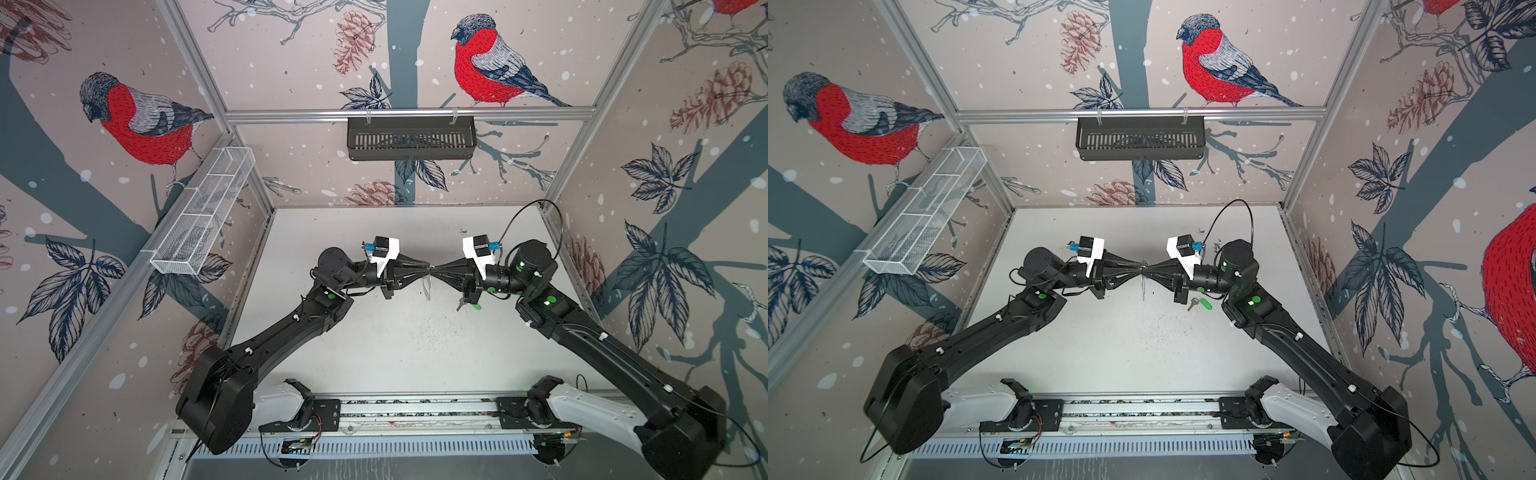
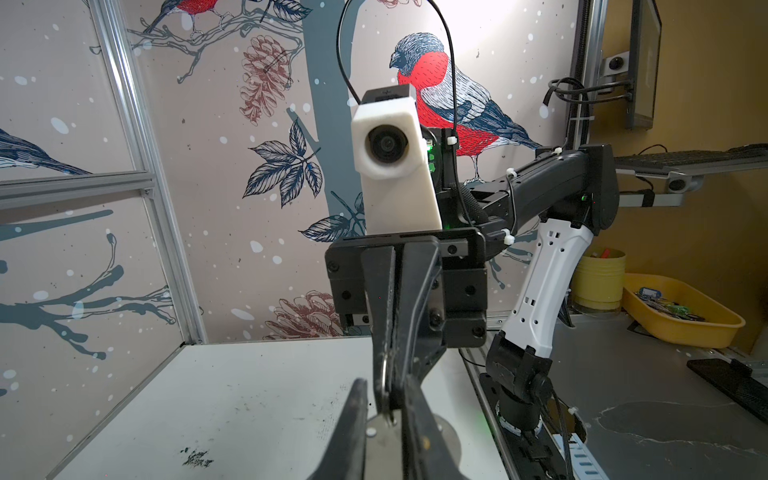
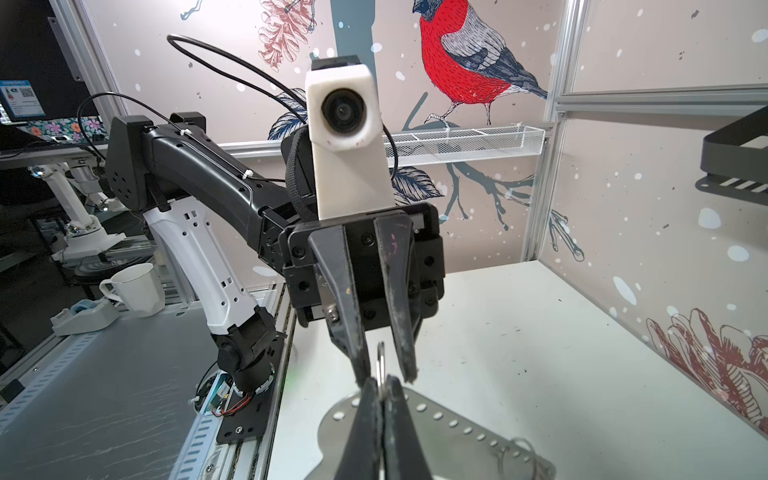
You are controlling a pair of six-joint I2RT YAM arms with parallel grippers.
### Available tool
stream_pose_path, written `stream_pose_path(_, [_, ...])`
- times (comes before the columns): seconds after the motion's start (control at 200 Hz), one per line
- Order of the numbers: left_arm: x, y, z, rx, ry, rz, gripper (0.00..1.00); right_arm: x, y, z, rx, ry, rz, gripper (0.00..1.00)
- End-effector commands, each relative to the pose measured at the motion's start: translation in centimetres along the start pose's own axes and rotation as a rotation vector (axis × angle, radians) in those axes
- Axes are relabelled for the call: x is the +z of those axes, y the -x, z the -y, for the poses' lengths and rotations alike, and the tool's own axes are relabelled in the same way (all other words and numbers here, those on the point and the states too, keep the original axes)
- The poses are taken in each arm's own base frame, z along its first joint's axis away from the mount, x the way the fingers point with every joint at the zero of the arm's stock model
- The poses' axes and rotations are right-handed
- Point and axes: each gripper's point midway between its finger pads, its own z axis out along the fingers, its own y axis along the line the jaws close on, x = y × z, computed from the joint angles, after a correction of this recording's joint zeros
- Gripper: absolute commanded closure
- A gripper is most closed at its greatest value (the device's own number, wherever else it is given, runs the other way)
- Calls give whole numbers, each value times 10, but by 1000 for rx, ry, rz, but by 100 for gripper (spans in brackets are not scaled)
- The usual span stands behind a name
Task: Put the keys on the keyring
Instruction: 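Open the right gripper and draw it back while the left gripper holds the plate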
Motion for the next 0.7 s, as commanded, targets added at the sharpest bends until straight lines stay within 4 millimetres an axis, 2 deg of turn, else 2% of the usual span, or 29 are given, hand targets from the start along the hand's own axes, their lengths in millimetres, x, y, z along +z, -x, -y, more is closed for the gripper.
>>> stream_pose_path(0.0, [0, -6, 1, -16, -8, -18, 88, 0, 18, -8, -66, 39, 55, 100])
stream_pose_path(0.25, [1, -3, 2, -15, -19, -8, 100, 2, 15, -5, -51, 43, 48, 100])
stream_pose_path(0.475, [-5, -2, -9, -9, 100, -1, 100, 2, 11, 4, -39, -10, 40, 100])
stream_pose_path(0.505, [-6, -2, -13, -11, 133, -3, 100, 2, 11, 7, -36, -22, 37, 94])
stream_pose_path(0.55, [-8, -2, -20, -16, 189, -8, 100, 2, 8, 11, -29, -48, 31, 77])
stream_pose_path(0.58, [-10, -3, -24, -18, 223, -14, 100, 2, 6, 14, -24, -62, 27, 69])
stream_pose_path(0.695, [-19, -5, -39, -14, 354, -39, 100, -3, -1, 26, -8, -139, 12, 53])
